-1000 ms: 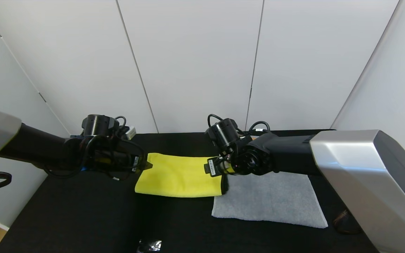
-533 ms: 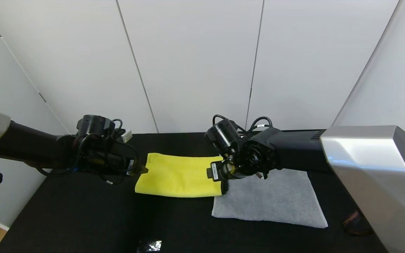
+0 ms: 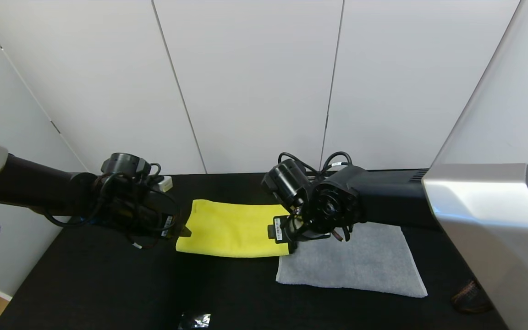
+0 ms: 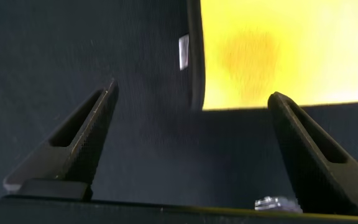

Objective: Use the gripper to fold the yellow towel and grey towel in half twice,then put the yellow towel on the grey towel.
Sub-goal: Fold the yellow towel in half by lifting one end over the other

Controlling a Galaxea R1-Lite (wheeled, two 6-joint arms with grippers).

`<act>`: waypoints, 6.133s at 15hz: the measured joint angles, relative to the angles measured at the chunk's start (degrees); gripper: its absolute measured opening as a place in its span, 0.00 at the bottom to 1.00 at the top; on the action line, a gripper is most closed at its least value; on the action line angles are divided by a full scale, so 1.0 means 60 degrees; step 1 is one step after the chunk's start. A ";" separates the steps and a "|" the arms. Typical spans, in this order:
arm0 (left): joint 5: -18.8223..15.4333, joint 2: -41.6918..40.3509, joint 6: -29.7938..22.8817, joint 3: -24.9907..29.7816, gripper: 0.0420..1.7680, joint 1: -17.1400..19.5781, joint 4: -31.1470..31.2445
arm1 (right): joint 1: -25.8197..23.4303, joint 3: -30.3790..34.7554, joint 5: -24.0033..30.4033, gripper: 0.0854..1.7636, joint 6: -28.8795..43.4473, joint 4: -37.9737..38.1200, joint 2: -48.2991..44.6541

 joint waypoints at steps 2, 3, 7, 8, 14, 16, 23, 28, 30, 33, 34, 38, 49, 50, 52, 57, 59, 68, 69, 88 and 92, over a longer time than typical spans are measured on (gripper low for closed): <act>-0.0441 0.0043 0.0008 -0.0138 0.96 0.0102 0.0228 | -0.0022 0.0063 0.0317 0.96 -0.0016 0.0028 -0.0138; -0.1022 0.0059 0.0004 -0.0193 0.96 0.0161 0.0282 | -0.0051 0.0091 0.0585 0.96 -0.0030 0.0026 -0.0223; -0.2458 0.0305 -0.0033 -0.1026 0.97 0.0457 0.1792 | -0.0226 0.0138 0.0992 0.96 -0.0181 0.0008 -0.0573; -0.2741 0.0433 -0.0146 -0.1333 0.97 0.0510 0.2318 | -0.0240 0.0138 0.1124 0.96 -0.0209 0.0004 -0.0646; -0.2938 0.1406 -0.0941 -0.2481 0.97 0.0601 0.3147 | -0.0079 0.0120 0.1306 0.96 -0.0213 -0.0110 -0.0805; -0.2928 0.1715 -0.1128 -0.2796 0.97 0.0601 0.3165 | -0.0028 0.0120 0.1302 0.96 -0.0209 -0.0106 -0.0823; -0.3052 0.2292 -0.1089 -0.3194 0.97 0.0555 0.3161 | 0.0026 0.0114 0.1288 0.96 -0.0242 -0.0104 -0.0841; -0.3092 0.2400 -0.1217 -0.3346 0.97 0.0463 0.3157 | 0.0033 0.0106 0.1260 0.96 -0.0223 -0.0100 -0.0841; -0.3096 0.2436 -0.1243 -0.3401 0.97 0.0404 0.3157 | 0.0026 0.0114 0.1241 0.96 -0.0223 -0.0100 -0.0841; -0.3096 0.2477 -0.1243 -0.3466 0.97 0.0337 0.3155 | 0.0018 0.0120 0.1227 0.97 -0.0217 -0.0095 -0.0841; -0.3096 0.2491 -0.1280 -0.3493 0.97 0.0309 0.3139 | 0.0018 0.0120 0.1227 0.97 -0.0217 -0.0100 -0.0841; -0.3092 0.2590 -0.1390 -0.3623 0.77 0.0266 0.3147 | 0.0018 0.0120 0.1227 0.97 -0.0209 -0.0085 -0.0841; -0.3056 0.2609 -0.1329 -0.3671 0.05 0.0266 0.3147 | 0.0008 0.0120 0.1227 0.97 -0.0177 -0.0077 -0.0872; -0.3027 0.2590 -0.1325 -0.3671 0.05 0.0262 0.3147 | 0.0008 0.0120 0.1223 0.97 -0.0187 -0.0073 -0.0874; -0.2938 0.2554 -0.1254 -0.3671 0.05 0.0262 0.3176 | 0.0004 0.0120 0.1223 0.97 -0.0209 -0.0077 -0.0874; -0.1993 0.2170 -0.0593 -0.3623 0.05 0.0305 0.3224 | -0.0010 0.0120 0.1227 0.97 -0.0209 -0.0055 -0.0914; -0.1396 0.2013 -0.0077 -0.3606 0.05 0.0404 0.3224 | 0.0010 0.0120 0.1227 0.97 -0.0205 -0.0045 -0.0945; -0.0236 0.1359 0.1040 -0.3627 0.05 0.1276 0.3466 | -0.0065 0.0321 0.1211 0.97 -0.0213 0.0004 -0.1148; -0.0236 0.1278 0.1063 -0.3606 0.05 0.1266 0.3594 | -0.0083 0.0358 0.1207 0.97 -0.0217 0.0008 -0.1166; -0.0114 0.0073 0.0571 -0.3570 0.05 -0.1965 0.4419 | -0.0790 0.0963 0.1211 0.97 -0.0144 -0.0047 -0.1690; -0.0136 0.0447 0.0138 -0.3608 0.05 -0.2479 0.4324 | -0.0870 0.0992 0.1211 0.97 -0.0144 -0.0047 -0.1723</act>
